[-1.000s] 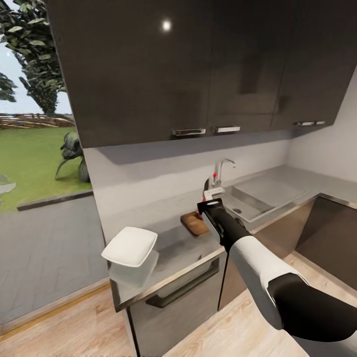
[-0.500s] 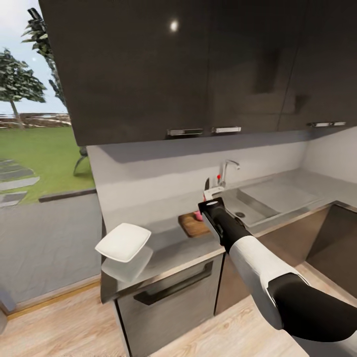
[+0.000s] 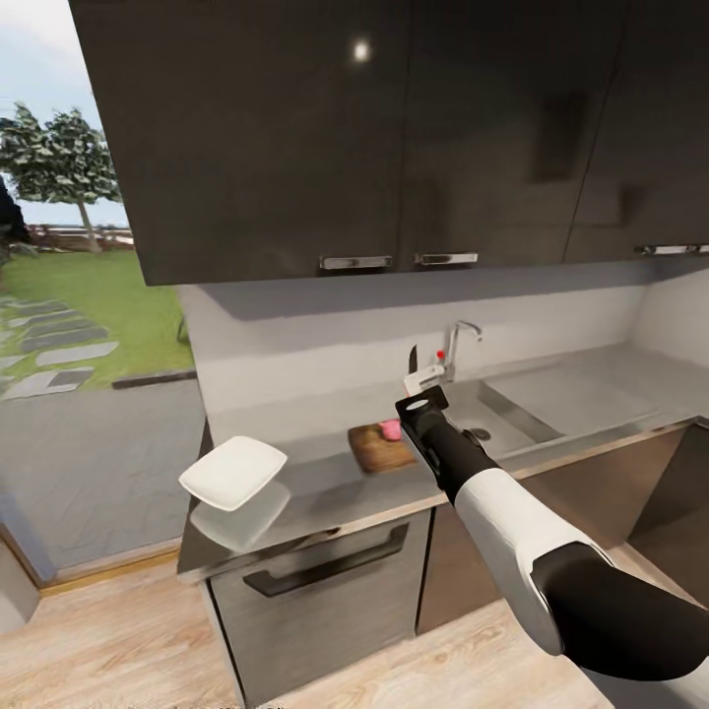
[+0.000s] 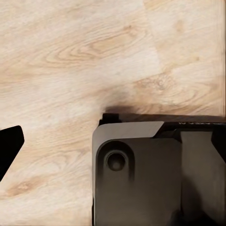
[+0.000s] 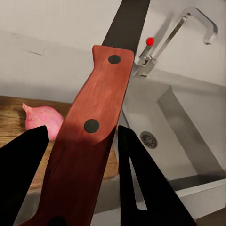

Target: In the kitchen, take the Vidalia onion out of the sink, dice it on the chopping board with the paring knife, put the diced onion into the bowl on the countertop, then place both the paring knife and the chopping board into the sink.

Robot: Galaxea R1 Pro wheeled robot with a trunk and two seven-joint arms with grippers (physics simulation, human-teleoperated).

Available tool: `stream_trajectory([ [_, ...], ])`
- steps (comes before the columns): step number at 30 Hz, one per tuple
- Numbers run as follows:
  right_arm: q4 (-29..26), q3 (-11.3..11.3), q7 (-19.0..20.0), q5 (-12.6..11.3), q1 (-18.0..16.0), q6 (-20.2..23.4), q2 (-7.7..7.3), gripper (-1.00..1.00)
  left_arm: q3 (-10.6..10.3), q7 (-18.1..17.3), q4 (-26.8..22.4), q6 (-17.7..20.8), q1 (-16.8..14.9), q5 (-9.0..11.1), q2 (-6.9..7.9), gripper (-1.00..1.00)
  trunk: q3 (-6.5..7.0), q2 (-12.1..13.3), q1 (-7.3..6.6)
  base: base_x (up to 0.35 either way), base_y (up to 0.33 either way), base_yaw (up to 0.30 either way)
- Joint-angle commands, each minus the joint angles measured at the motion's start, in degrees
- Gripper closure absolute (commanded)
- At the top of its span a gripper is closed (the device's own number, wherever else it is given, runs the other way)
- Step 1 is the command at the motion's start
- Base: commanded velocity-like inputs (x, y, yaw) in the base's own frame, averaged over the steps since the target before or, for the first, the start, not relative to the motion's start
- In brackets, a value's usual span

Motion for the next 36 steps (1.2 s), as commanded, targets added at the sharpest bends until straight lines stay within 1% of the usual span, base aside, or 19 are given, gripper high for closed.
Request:
stream_trajectory([
  [1,0.0,0.1,0.0,0.5,0.0,0.4,0.00,1.00,-0.5,-0.2,0.2,-0.4,-0.1,0.5,-0.06,-1.00,-0.07,-0.1,0.03,0.000,-0.340,0.192],
  [7,0.0,0.2,0.0,0.5,0.0,0.5,0.00,1.00,-0.5,-0.2,0.3,-0.4,-0.1,0.5,-0.11,-1.00,-0.07,-0.1,0.03,0.000,-0.340,0.192],
  [9,0.0,0.6,0.0,0.5,0.0,0.5,0.00,1.00,-0.5,-0.2,0.3,-0.4,-0.1,0.5,-0.11,-1.00,-0.07,-0.1,0.03,0.000,-0.340,0.189],
  [10,0.0,1.3,0.1,0.5,0.0,0.5,0.00,1.00,-0.5,-0.2,0.3,-0.4,-0.1,0.5,-0.11,-1.00,-0.07,-0.1,0.03,0.000,-0.321,0.162],
  [11,0.0,2.3,0.1,0.5,0.0,0.5,0.00,1.00,-0.5,-0.2,0.3,-0.4,-0.1,0.5,-0.11,-1.00,-0.07,-0.1,0.03,0.000,-0.265,0.110],
  [12,0.1,4.0,0.1,0.5,0.0,0.4,0.00,1.00,-0.5,-0.2,0.3,-0.4,-0.1,0.5,-0.11,-1.00,-0.07,-0.1,0.03,0.000,-0.152,0.056],
  [14,0.0,5.9,0.1,0.5,0.0,0.4,0.00,1.00,-0.5,-0.3,0.3,-0.4,-0.1,0.5,-0.12,-1.00,-0.07,-0.1,0.03,0.000,-0.070,0.026],
  [16,0.0,6.8,0.1,0.5,0.0,0.3,0.00,1.00,-0.5,-0.3,0.3,-0.4,-0.1,0.5,-0.13,-1.00,-0.07,-0.1,0.03,0.000,-0.033,0.012],
  [19,0.0,7.5,-0.1,0.6,0.0,0.4,0.00,1.00,-0.5,-0.3,0.3,-0.4,-0.1,0.4,-0.13,-1.00,-0.07,-0.1,0.03,0.000,-0.009,0.003],
  [20,0.0,8.6,-0.4,0.8,0.0,0.8,0.00,1.00,-0.5,-0.3,0.3,-0.4,-0.1,0.4,-0.13,-1.00,-0.07,-0.1,0.03,0.000,-0.002,0.001],
  [22,0.0,11.9,-1.3,1.3,0.0,2.4,0.00,1.00,-0.5,-0.3,0.3,-0.4,-0.1,0.5,-0.12,-1.00,-0.07,-0.1,0.03,0.000,-0.001,0.000],
  [23,0.0,14.9,-2.4,1.8,0.0,4.5,0.00,1.00,-0.5,-0.3,0.4,-0.4,-0.1,0.5,-0.08,-1.00,-0.07,-0.1,0.03,0.000,0.000,0.000],
  [24,0.0,16.0,-2.9,2.0,0.0,5.2,0.00,1.00,-0.5,-0.3,0.4,-0.4,-0.1,0.5,-0.07,-1.00,-0.07,-0.1,0.03,0.000,0.000,0.000],
  [26,0.0,19.8,-4.9,2.3,0.0,7.2,0.00,1.00,-0.5,-0.3,0.4,-0.4,-0.1,0.5,-0.05,-1.00,-0.07,-0.1,0.03,0.000,-0.005,0.000],
  [27,-0.1,21.3,-5.8,2.3,0.0,7.8,0.00,1.00,-0.5,-0.3,0.4,-0.4,-0.1,0.5,-0.04,-1.00,-0.07,-0.1,0.03,0.000,-0.058,0.000],
  [28,-0.1,22.3,-6.5,2.4,0.0,8.2,0.00,1.00,-0.5,-0.3,0.4,-0.4,-0.1,0.5,-0.03,-1.00,-0.07,-0.1,0.03,0.000,-0.119,0.000],
  [31,-0.5,23.7,-7.5,2.5,0.0,8.8,0.00,1.00,-0.5,-0.3,0.4,-0.4,-0.1,0.5,-0.08,-1.00,-0.07,-0.1,0.03,0.000,-0.186,0.014],
  [36,-1.4,24.1,-8.2,2.5,0.0,9.2,0.00,1.00,-0.5,-0.3,0.4,-0.4,-0.1,0.5,-0.11,-1.00,-0.07,-0.1,0.03,0.000,-0.301,0.202],
])
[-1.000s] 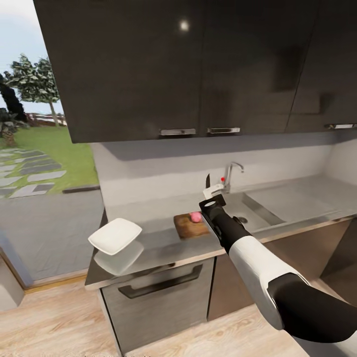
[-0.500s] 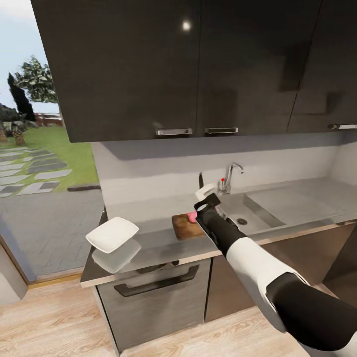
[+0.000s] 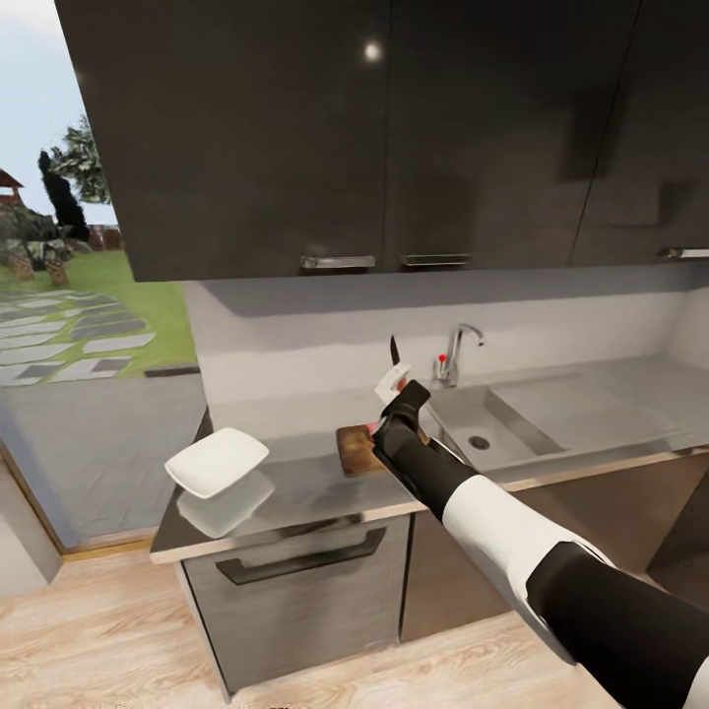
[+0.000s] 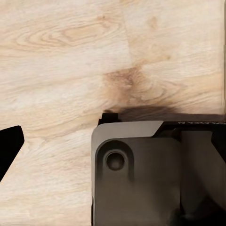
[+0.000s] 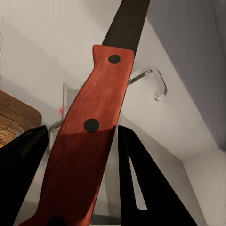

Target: In the kitchen, take the Vidalia onion out of the sink, dice it on the chopping board with the paring knife, put the diced onion into the bowl on the countertop, then place both the paring knife and the chopping board into the sink.

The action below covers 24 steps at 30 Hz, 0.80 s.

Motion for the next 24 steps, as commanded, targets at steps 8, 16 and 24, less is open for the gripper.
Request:
stream_trajectory([
  [8,-0.1,1.1,-0.2,0.1,0.0,1.5,0.00,1.00,-0.5,-0.2,0.2,-0.4,-0.1,0.5,-0.04,-1.00,-0.07,-0.1,0.03,0.000,-0.339,0.271],
  [16,-0.1,5.8,0.1,-0.1,0.0,1.5,0.00,1.00,-0.5,-0.1,0.2,-0.4,-0.1,0.5,-0.04,-1.00,-0.07,-0.1,0.03,0.000,-0.343,0.277],
  [24,0.1,6.9,0.3,-0.2,0.1,1.3,0.00,1.00,-0.5,-0.1,0.3,-0.4,-0.1,0.5,-0.04,-1.00,-0.07,-0.1,0.03,0.000,-0.343,0.277],
])
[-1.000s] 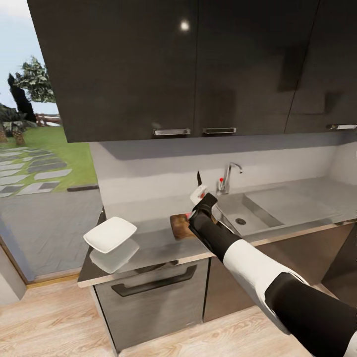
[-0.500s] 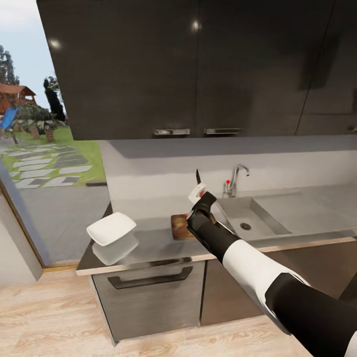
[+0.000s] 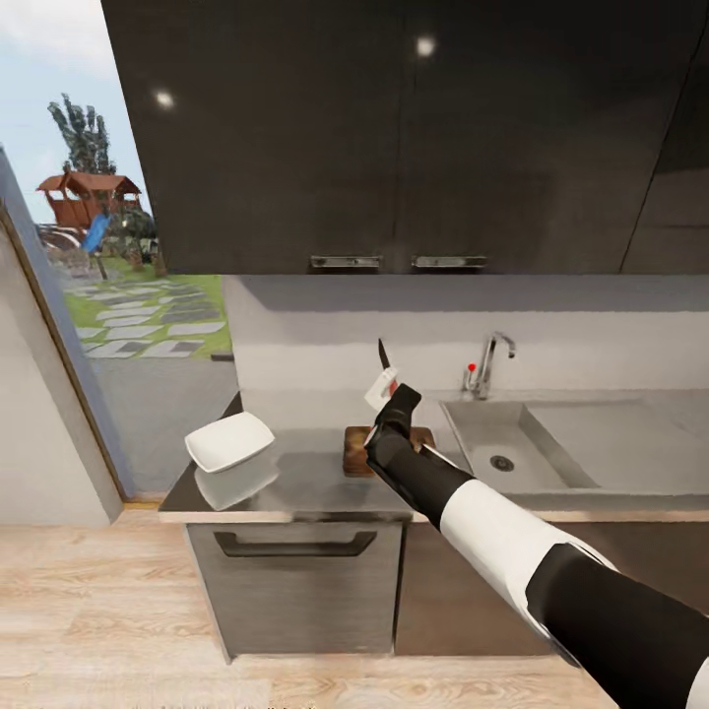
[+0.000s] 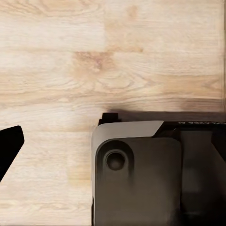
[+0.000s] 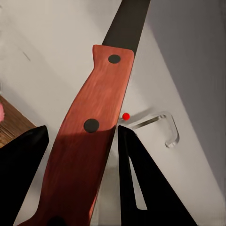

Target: In the kitchen, take the Vidalia onion out of the sink, dice it on the chopping board with the paring knife, put the diced onion into the bowl on the countertop, then place both the paring knife and the chopping board into the sink.

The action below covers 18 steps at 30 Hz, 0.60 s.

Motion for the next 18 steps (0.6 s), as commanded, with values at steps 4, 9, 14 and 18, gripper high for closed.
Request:
stream_trajectory([
  [4,0.0,0.4,-0.1,0.2,0.2,0.3,0.00,1.00,-0.5,-0.2,0.2,-0.4,-0.1,0.5,-0.04,-1.00,-0.07,-0.1,0.03,0.000,-0.343,0.251],
  [9,0.0,0.4,-0.1,0.2,0.2,0.2,0.00,1.00,-0.5,-0.2,0.2,-0.4,-0.1,0.5,-0.04,-1.00,-0.07,-0.1,0.03,0.000,-0.343,0.226],
  [14,0.5,0.4,-0.1,0.2,0.4,0.2,0.00,1.00,-0.5,-0.2,0.3,-0.4,-0.1,0.5,-0.04,-1.00,-0.07,-0.1,0.03,0.000,-0.338,0.151],
  [18,0.8,0.4,-0.1,0.2,1.3,0.2,0.00,1.00,-0.5,-0.2,0.3,-0.4,-0.1,0.5,-0.04,-1.00,-0.07,-0.1,0.03,0.000,-0.129,0.023],
])
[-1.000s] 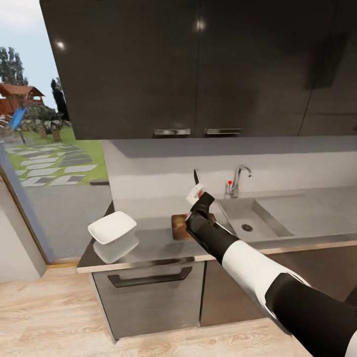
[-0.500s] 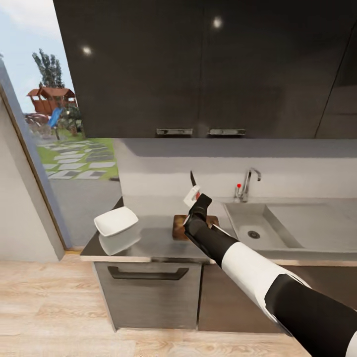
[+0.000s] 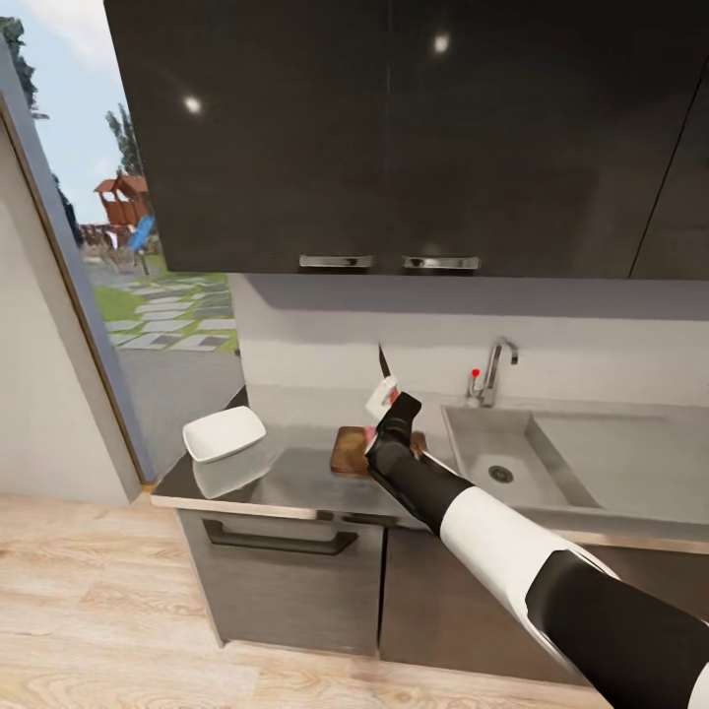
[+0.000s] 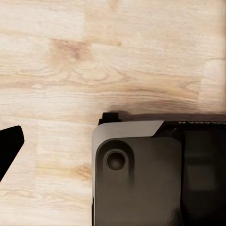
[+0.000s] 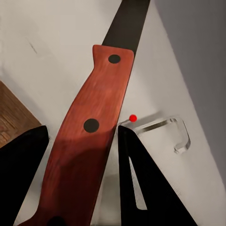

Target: In the kitchen, take the Vidalia onion out of the sink, dice it on the chopping board with the paring knife, put the diced onion into the bowl on the countertop, then place both the paring knife and the chopping board into the sink.

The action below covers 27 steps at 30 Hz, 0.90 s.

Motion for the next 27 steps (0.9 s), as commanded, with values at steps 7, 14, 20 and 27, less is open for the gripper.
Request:
stream_trajectory([
  [7,0.1,0.5,-0.1,0.2,1.5,0.4,0.00,1.00,-0.5,-0.2,0.2,-0.3,-0.1,0.5,-0.03,-1.00,-0.07,-0.1,0.03,0.000,-0.016,0.003],
  [14,0.1,4.2,0.1,0.2,3.3,0.4,0.00,1.00,-0.5,-0.2,0.3,-0.3,-0.1,0.5,-0.33,-1.00,-0.07,-0.1,0.03,0.000,-0.001,0.000],
  [20,0.1,5.4,0.3,0.2,4.2,0.4,0.00,1.00,-0.5,-0.2,0.3,-0.3,-0.1,0.5,-0.46,-1.00,-0.07,-0.1,0.03,0.000,0.000,0.000],
  [27,0.1,5.5,0.4,0.2,5.4,0.4,0.00,1.00,-0.5,-0.2,0.3,-0.3,-0.1,0.5,-0.47,-1.00,-0.07,-0.1,0.03,0.000,0.000,0.000],
])
